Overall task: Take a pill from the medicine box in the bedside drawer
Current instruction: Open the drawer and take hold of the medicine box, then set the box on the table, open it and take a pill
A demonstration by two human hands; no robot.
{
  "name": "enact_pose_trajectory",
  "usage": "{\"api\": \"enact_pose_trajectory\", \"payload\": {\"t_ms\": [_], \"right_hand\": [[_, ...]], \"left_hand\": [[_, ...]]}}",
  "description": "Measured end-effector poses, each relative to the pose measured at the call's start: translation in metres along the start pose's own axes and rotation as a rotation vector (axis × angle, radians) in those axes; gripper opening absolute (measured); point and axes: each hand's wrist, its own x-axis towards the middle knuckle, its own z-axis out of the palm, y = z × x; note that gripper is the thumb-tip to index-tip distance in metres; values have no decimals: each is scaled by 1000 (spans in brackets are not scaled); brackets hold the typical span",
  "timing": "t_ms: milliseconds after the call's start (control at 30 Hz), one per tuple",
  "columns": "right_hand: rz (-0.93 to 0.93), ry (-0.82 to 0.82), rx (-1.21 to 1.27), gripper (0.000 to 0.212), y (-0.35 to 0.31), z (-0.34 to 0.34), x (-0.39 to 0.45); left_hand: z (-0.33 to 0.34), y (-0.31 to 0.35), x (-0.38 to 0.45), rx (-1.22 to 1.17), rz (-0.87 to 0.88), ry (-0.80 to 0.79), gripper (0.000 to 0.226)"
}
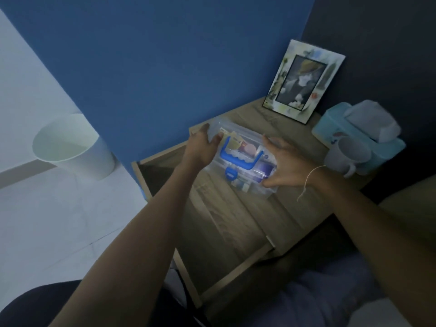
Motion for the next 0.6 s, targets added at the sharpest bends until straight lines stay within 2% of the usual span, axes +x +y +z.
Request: {"api": "enact_pose_trajectory", "payload": {"t_ms": [100,167,267,333,433,600], "right_hand": [[58,-18,-7,121,-5,3,-8],[104,43,-91,108,-14,12,-12],[75,302,-117,86,0,32,-14],[41,381,-106,83,-7,48,-17],[7,471,-100,74,-9,59,-10],[-17,488,-90,67,2,53,20]], "left_hand": [[-2,-3,-8,78,80,-14,58],[0,-5,-16,191,185,5,54],[25,6,-17,398,477,16,53],[27,0,-26,503,572,19,54],[27,-8,-30,524,549,53,54],[31,-1,-14,512,492,70,53]]}}
